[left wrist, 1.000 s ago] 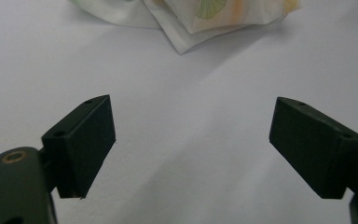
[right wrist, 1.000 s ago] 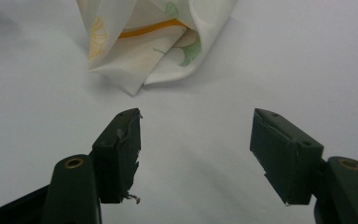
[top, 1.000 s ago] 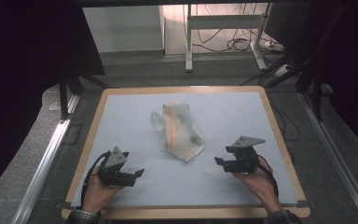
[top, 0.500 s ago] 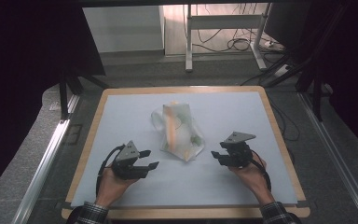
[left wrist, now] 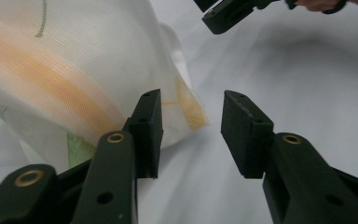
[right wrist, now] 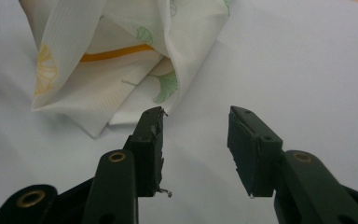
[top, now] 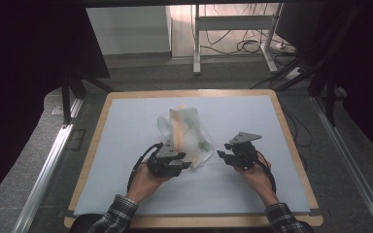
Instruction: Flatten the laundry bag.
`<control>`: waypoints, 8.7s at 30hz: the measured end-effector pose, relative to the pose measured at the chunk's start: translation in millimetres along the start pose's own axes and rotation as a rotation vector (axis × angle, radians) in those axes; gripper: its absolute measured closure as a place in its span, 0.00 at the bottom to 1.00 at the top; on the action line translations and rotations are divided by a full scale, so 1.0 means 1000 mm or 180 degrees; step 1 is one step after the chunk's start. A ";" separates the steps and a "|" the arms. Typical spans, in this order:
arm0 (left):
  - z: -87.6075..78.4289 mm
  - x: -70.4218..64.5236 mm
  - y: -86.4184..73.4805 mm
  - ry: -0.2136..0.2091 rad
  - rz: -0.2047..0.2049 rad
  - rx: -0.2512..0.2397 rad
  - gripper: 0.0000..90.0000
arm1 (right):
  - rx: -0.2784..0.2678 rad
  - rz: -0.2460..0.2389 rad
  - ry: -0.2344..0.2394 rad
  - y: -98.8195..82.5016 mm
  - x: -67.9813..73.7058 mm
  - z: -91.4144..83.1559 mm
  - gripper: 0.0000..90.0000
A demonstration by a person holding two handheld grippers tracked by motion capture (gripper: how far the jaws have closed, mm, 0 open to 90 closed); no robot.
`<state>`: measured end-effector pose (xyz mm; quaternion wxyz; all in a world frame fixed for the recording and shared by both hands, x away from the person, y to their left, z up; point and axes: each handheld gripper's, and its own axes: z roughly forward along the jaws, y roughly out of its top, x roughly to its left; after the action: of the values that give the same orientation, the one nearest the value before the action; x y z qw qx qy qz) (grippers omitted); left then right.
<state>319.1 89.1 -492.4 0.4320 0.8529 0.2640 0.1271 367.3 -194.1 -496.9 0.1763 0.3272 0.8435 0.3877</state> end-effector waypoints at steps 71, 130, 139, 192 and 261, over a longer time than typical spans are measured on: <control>-0.062 0.083 -0.032 0.0663 -0.0631 0.0005 1.00 | -0.0007 0.0603 -0.0046 0.009 -0.059 -0.022 0.97; -0.040 -0.005 -0.076 -0.0361 0.0331 0.0626 0.42 | 0.0289 0.0423 -0.0145 -0.013 -0.064 -0.020 0.60; -0.037 -0.009 -0.075 -0.0440 0.0482 0.0860 0.63 | 0.0289 0.0433 -0.0134 -0.013 -0.065 -0.021 0.60; -0.092 0.135 0.018 0.0839 -0.0702 0.0192 0.99 | -0.0063 0.0384 -0.0330 0.111 -0.089 -0.056 0.86; -0.115 0.116 -0.043 0.0741 -0.0847 0.0019 0.99 | -0.0604 0.0170 -0.0210 0.181 -0.042 -0.064 0.97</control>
<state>349.2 252.3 -459.7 0.4091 0.7912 0.4232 0.1659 437.9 -169.8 -315.2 0.2238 0.3440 0.7877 0.4594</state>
